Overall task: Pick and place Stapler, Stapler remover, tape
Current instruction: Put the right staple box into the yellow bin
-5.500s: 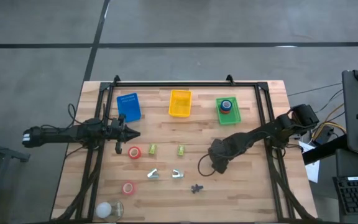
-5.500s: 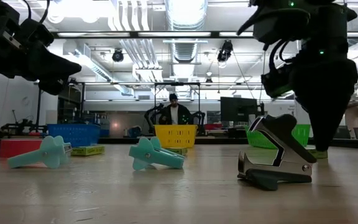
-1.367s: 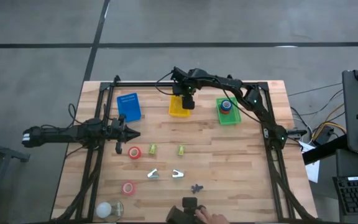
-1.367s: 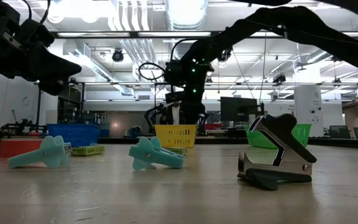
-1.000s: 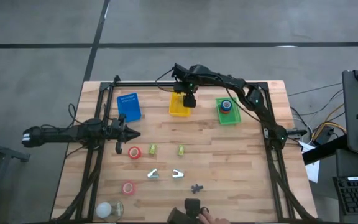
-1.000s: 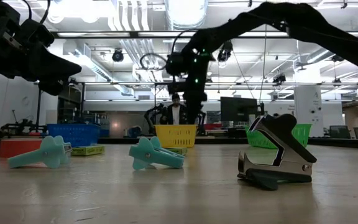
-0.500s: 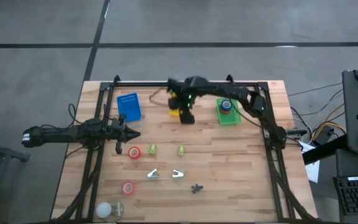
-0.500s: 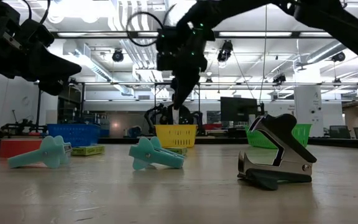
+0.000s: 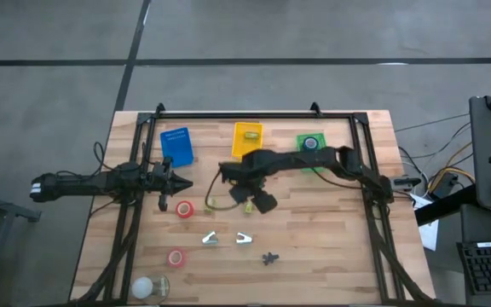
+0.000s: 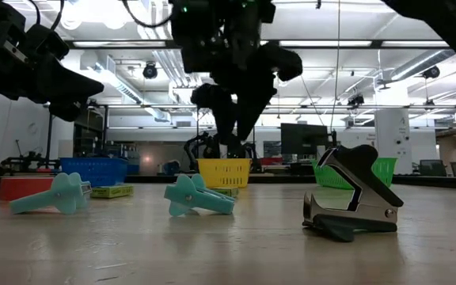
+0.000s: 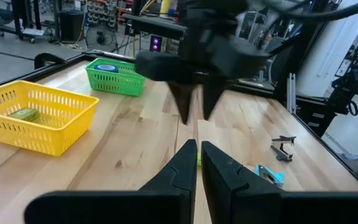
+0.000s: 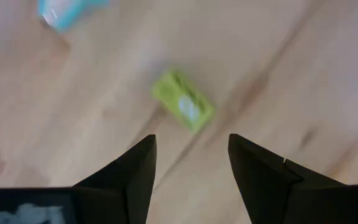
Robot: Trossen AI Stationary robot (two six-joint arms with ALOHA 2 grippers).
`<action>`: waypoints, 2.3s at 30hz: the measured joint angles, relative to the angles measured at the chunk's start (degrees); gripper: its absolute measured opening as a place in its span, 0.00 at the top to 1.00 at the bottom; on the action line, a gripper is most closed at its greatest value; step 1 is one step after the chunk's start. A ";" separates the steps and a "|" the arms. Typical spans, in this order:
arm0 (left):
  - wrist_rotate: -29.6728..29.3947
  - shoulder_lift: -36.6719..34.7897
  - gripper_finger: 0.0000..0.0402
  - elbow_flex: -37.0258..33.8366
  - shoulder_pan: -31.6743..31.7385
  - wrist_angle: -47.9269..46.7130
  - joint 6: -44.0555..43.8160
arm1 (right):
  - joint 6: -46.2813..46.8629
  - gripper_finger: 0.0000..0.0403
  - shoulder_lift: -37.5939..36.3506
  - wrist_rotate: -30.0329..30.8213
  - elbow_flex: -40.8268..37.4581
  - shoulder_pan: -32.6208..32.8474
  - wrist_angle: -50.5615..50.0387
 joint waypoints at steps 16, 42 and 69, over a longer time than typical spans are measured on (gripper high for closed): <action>0.00 0.02 0.94 0.00 0.02 0.00 0.00 | -9.97 0.47 -0.02 3.85 -7.00 2.81 9.05; 0.00 0.02 0.94 0.00 0.01 -0.01 0.00 | -12.61 0.44 -0.04 8.77 -16.70 4.27 19.60; 0.00 0.02 0.94 0.00 0.00 -0.02 -0.02 | 2.89 0.70 -0.64 3.18 -16.59 1.26 19.81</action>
